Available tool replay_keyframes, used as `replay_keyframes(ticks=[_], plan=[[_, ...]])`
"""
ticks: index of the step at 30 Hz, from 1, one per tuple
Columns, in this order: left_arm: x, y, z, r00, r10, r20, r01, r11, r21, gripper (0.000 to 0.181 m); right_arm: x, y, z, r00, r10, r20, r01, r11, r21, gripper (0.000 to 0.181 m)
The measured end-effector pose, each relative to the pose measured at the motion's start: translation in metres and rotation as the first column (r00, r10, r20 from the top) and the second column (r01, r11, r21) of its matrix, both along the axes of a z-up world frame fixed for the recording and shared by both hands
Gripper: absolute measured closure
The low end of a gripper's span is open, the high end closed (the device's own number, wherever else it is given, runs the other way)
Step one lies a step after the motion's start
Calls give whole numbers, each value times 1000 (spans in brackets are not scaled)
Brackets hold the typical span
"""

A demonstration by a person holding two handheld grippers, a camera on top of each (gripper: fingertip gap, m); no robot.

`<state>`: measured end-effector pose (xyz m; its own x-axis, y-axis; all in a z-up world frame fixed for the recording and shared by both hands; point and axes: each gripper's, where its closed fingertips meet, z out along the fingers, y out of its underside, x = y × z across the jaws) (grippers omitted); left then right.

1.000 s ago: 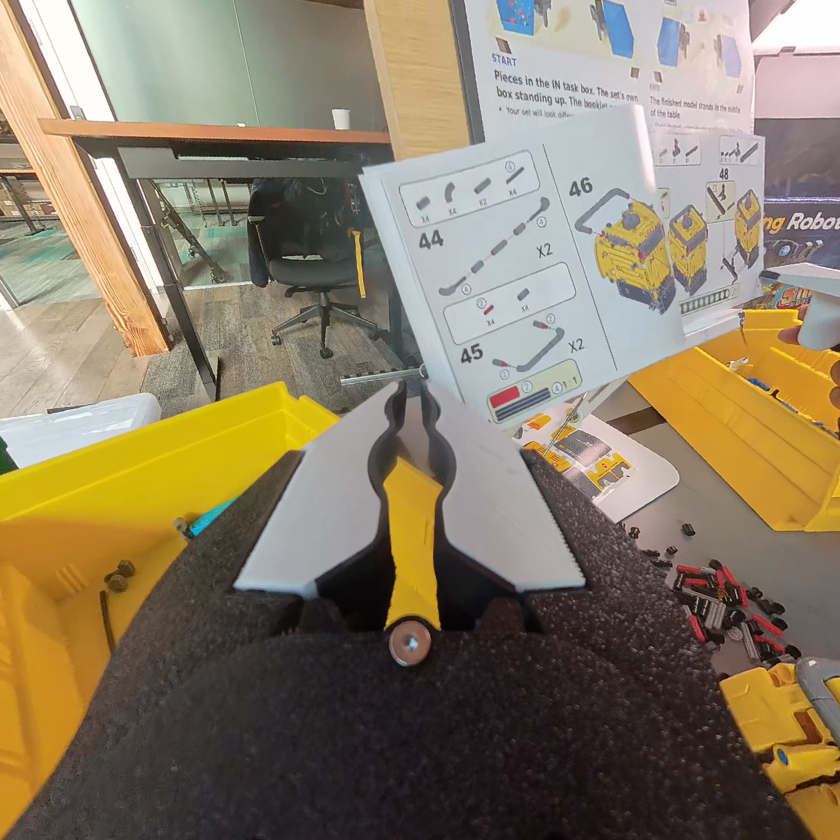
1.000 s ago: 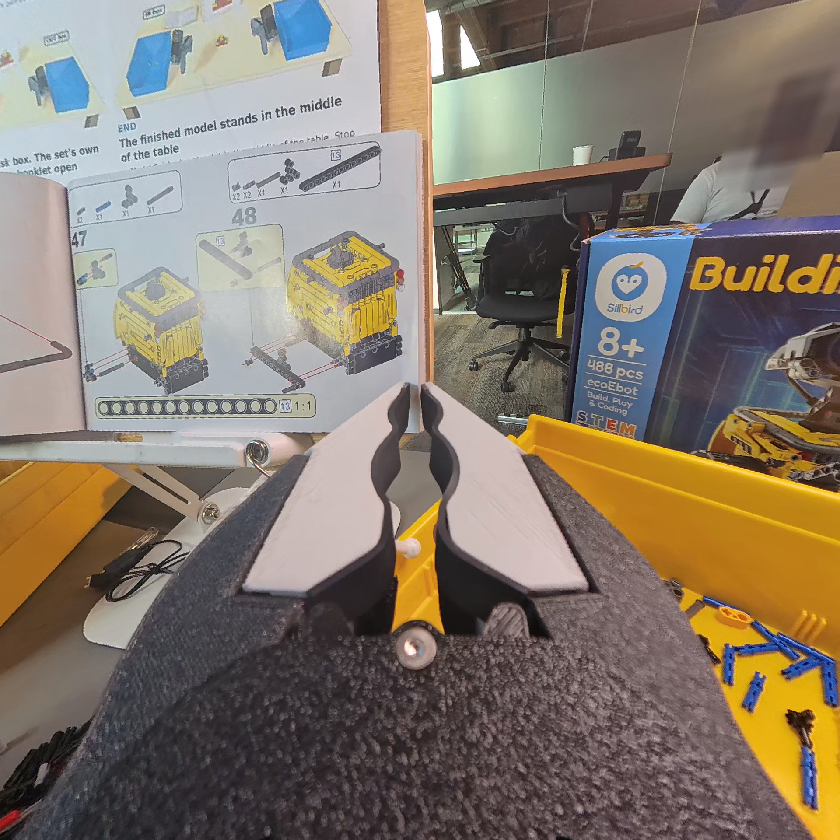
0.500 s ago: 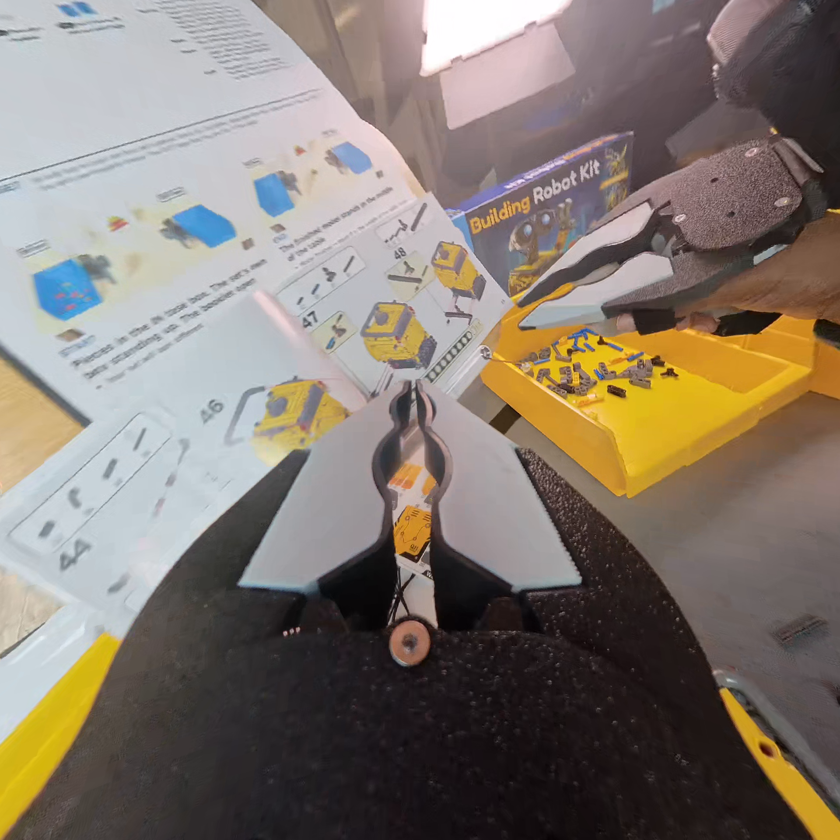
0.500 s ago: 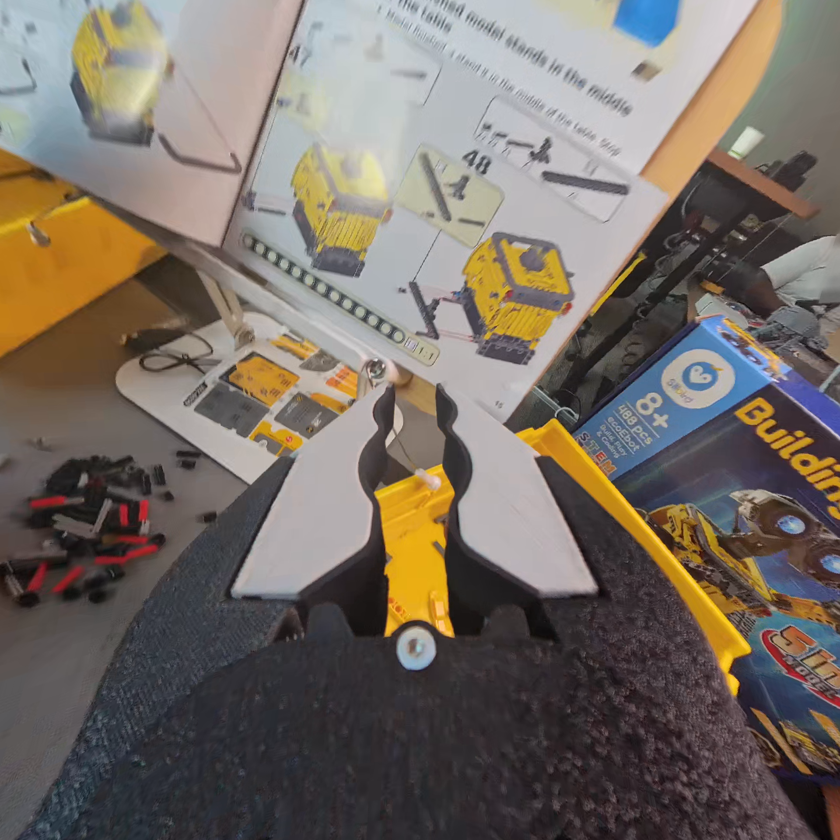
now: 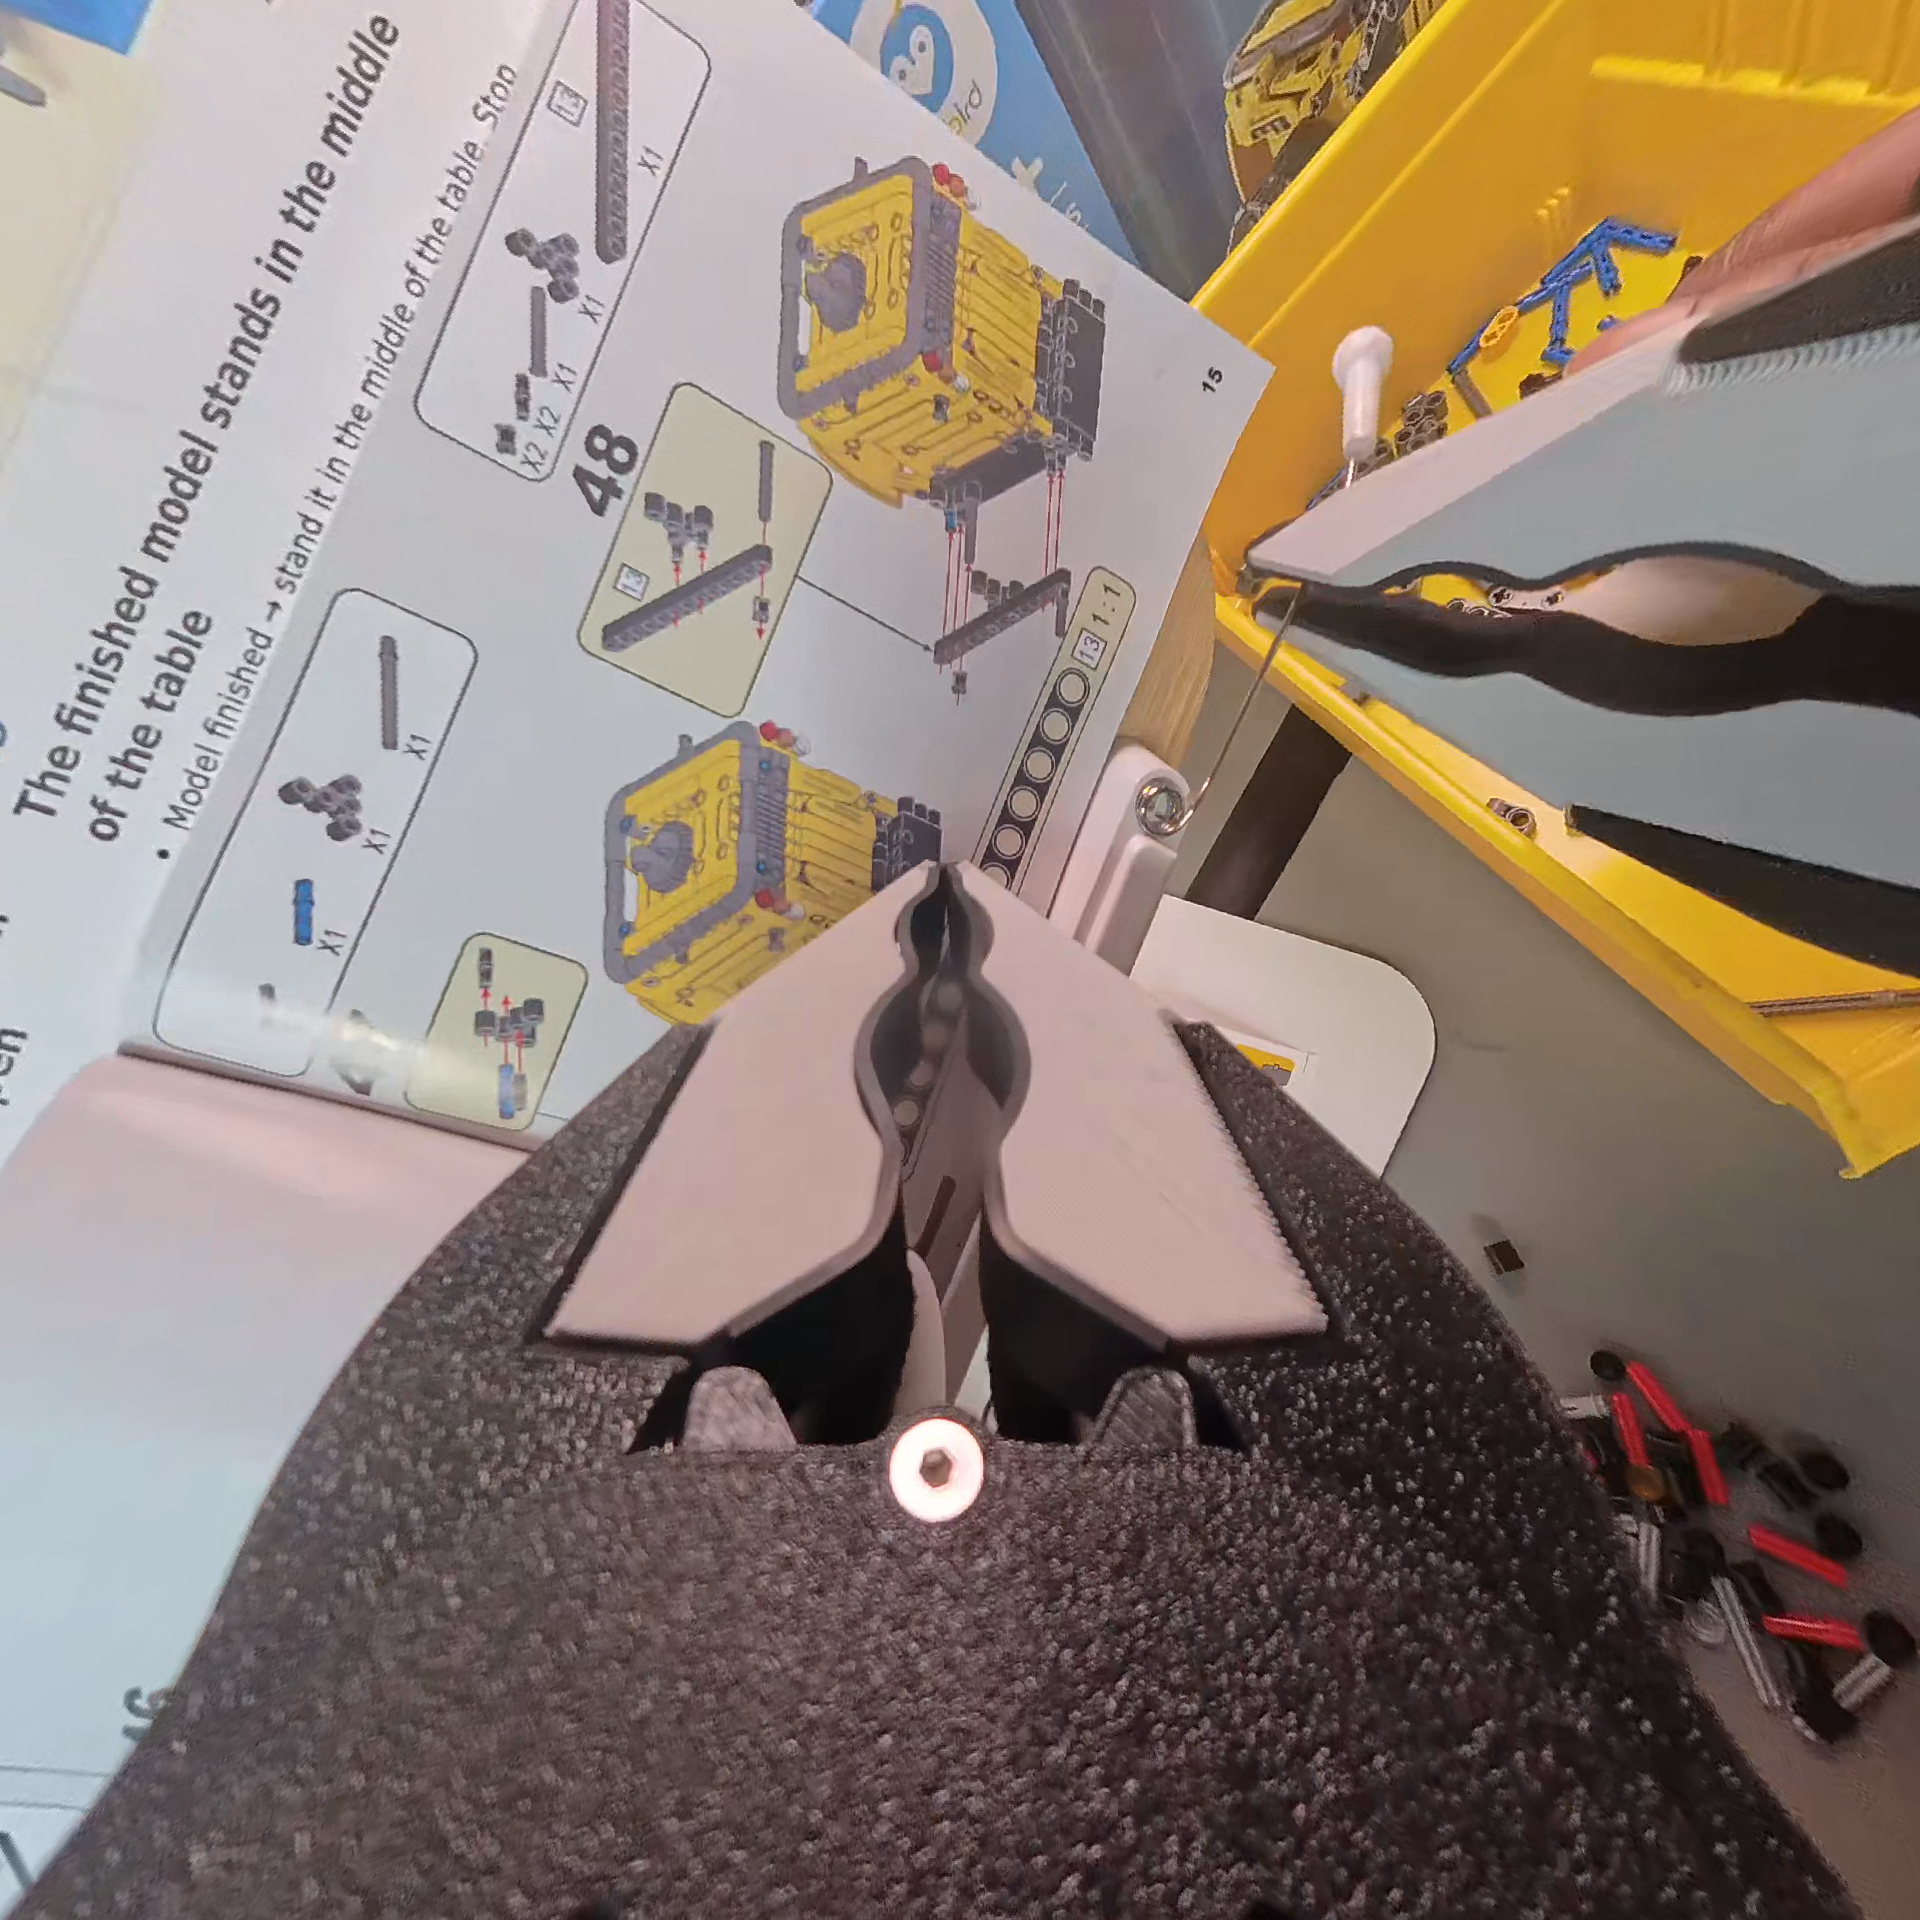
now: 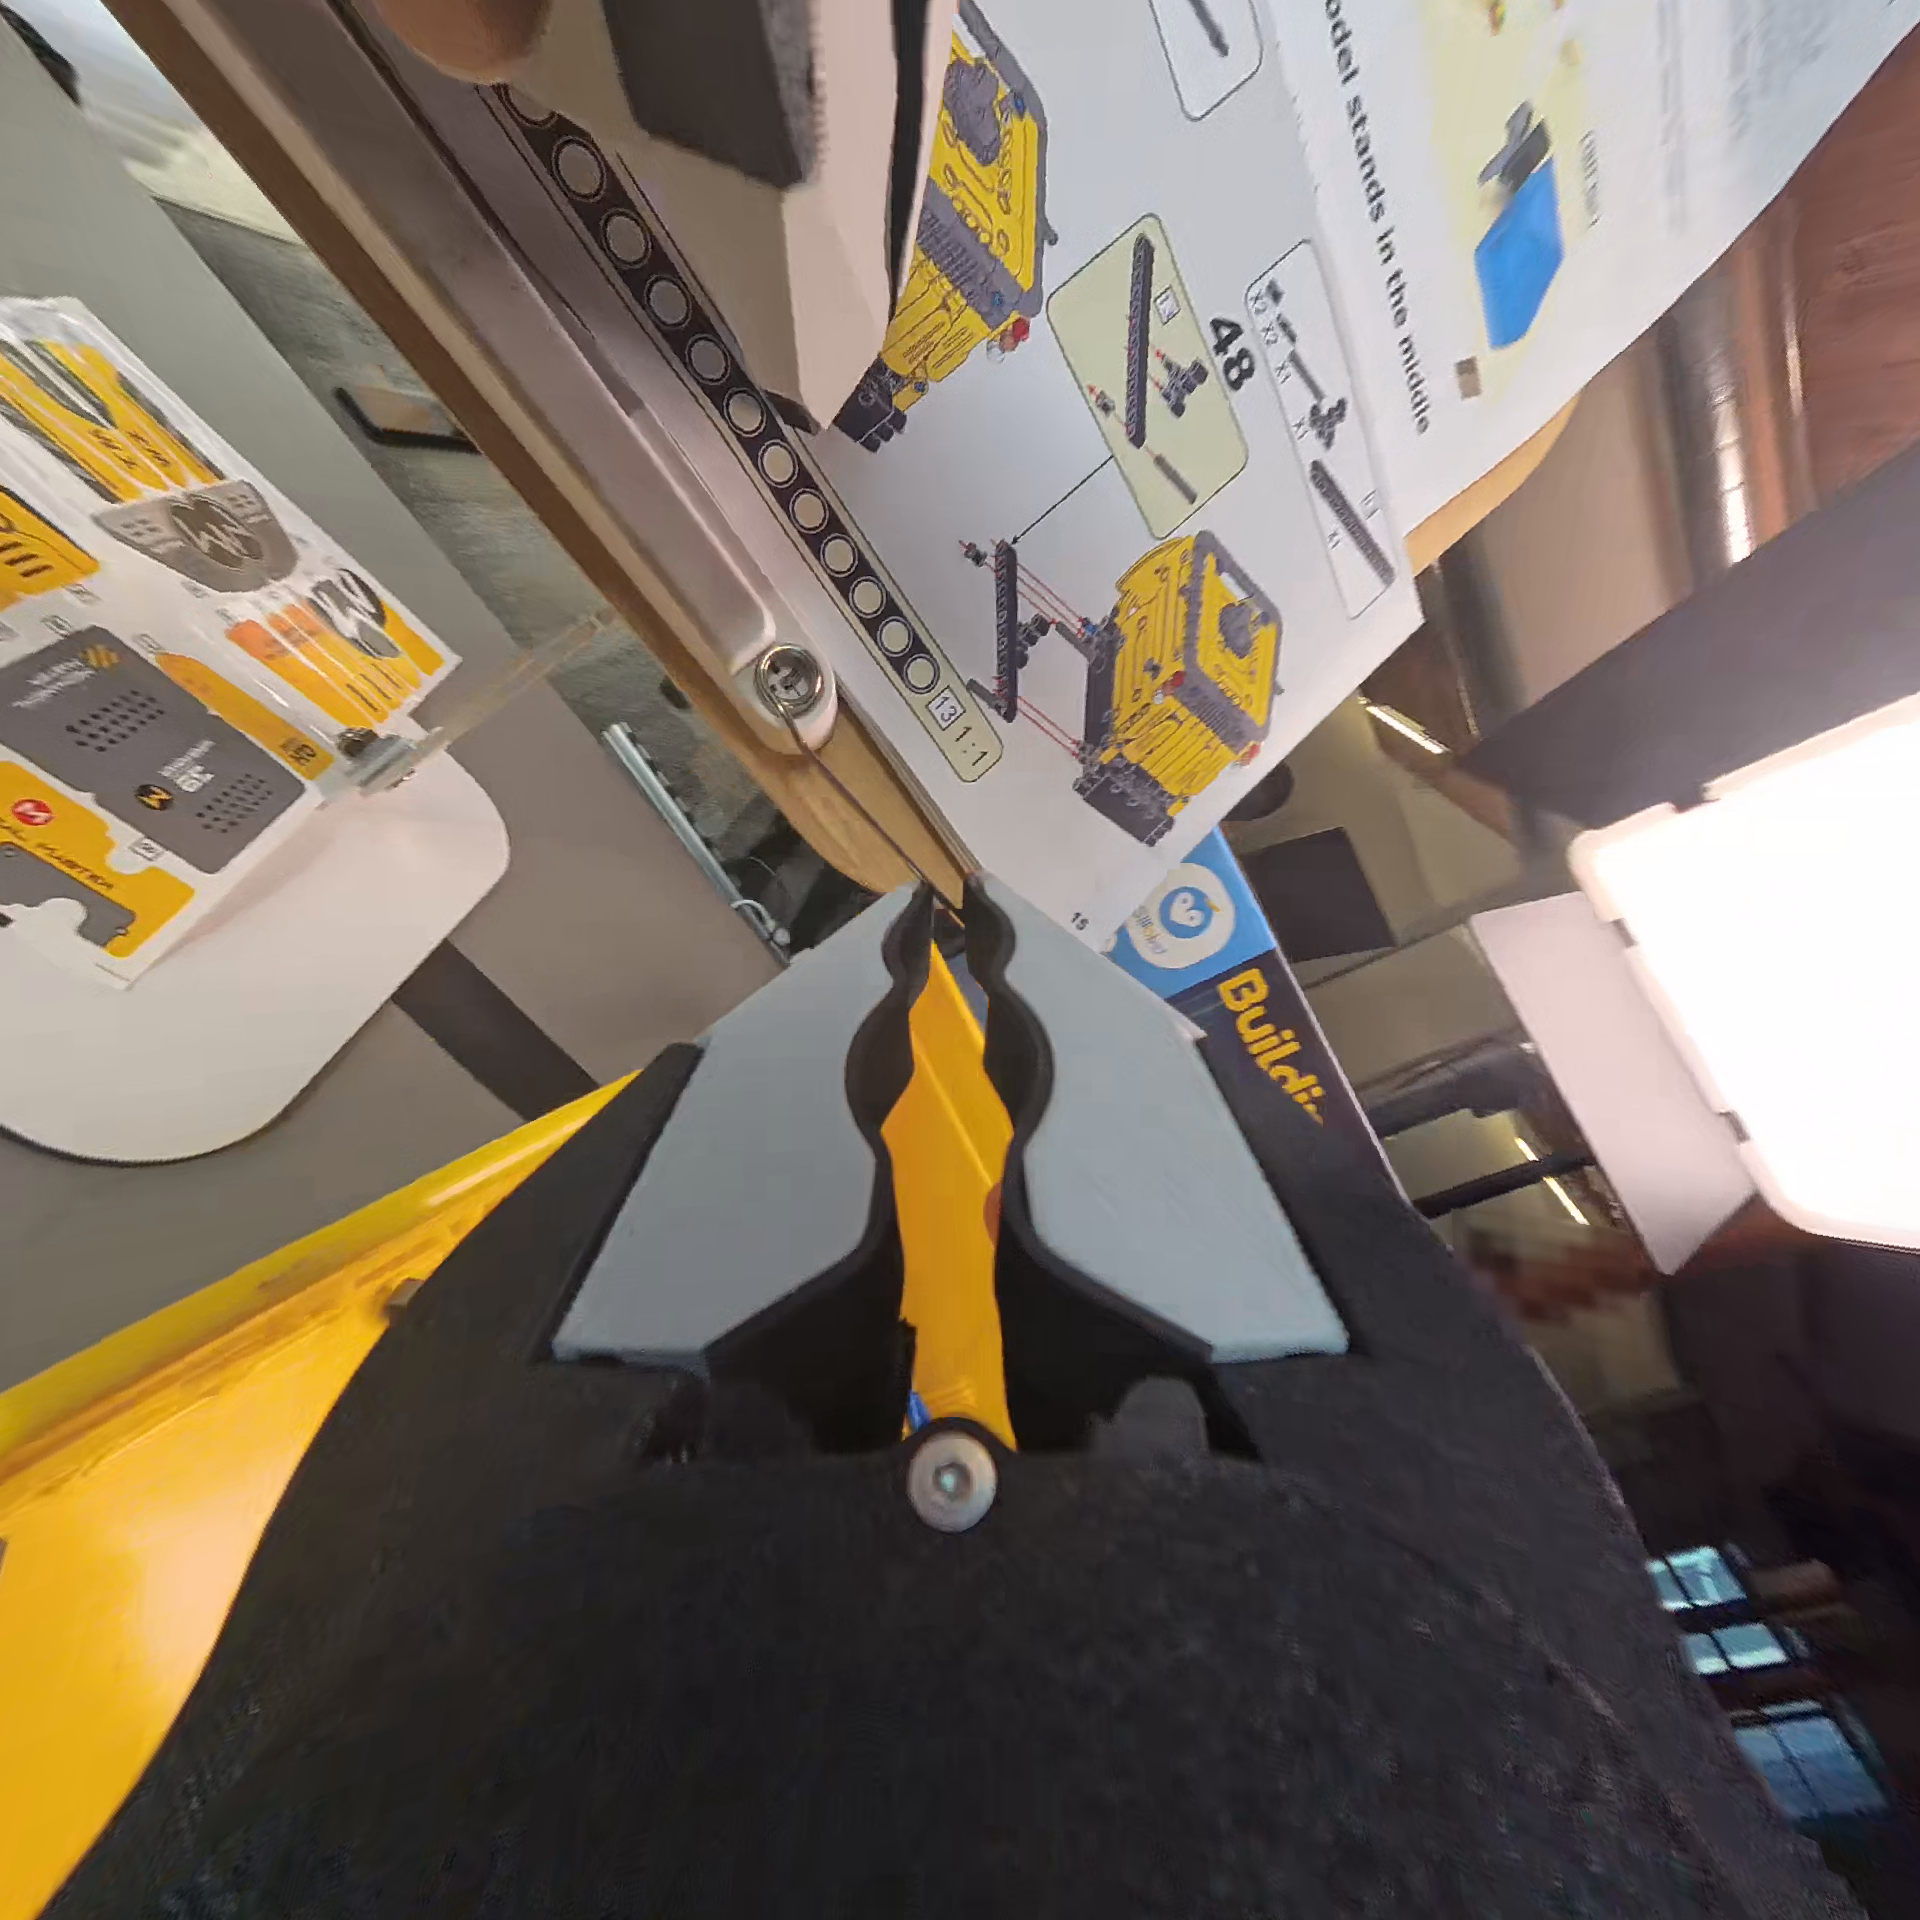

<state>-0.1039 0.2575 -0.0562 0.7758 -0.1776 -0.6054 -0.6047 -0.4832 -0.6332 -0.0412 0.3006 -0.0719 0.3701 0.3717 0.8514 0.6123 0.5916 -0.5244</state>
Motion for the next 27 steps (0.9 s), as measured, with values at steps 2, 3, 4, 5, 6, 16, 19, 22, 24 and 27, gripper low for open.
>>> replay_keyframes(ticks=[2, 3, 4, 5, 6, 16, 19, 22, 24, 27], plan=[[0, -1, 0, 1000, -9, 18, 9, 1000, -7, 181, 0, -3, 7, 1000, -21, 0, 21, 998, 66, 176], [0, -2, 0, 1000, -13, 25, 14, 1000, -8, 181, -1, -4, 10, 1000, -27, 7, 26, 994, 104, 176], [0, -2, 0, 999, -18, 31, 18, 1000, -8, 181, -2, -4, 13, 999, -35, 12, 33, 990, 140, 176], [0, -2, 0, 999, -22, 33, 22, 1000, -6, 181, -4, -5, 18, 999, -40, 19, 36, 985, 170, 175], [0, -3, 0, 999, -27, 37, 27, 1000, -3, 181, -8, -5, 22, 999, -39, 24, 33, 981, 192, 175], [-1, -17, 4, 999, -41, 9, 40, 997, 59, 181, -30, -28, 99, 946, 91, -311, -93, 996, 10, 149], [-9, -41, 22, 994, -42, 101, 26, 989, 147, 181, -7, -2, 68, 874, -16, -485, -183, 915, -359, 115], [-31, -60, 19, 986, 2, 169, -24, 992, 128, 178, -15, 9, 30, 843, -68, -533, -310, 748, -586, 128], [-45, -65, 14, 989, 23, 149, -42, 992, 121, 177, -26, 8, 28, 819, -50, -572, -373, 711, -596, 144], [-52, -68, 12, 990, 21, 138, -40, 989, 139, 181, -35, -4, 40, 832, 66, -551, -387, 780, -491, 174]])
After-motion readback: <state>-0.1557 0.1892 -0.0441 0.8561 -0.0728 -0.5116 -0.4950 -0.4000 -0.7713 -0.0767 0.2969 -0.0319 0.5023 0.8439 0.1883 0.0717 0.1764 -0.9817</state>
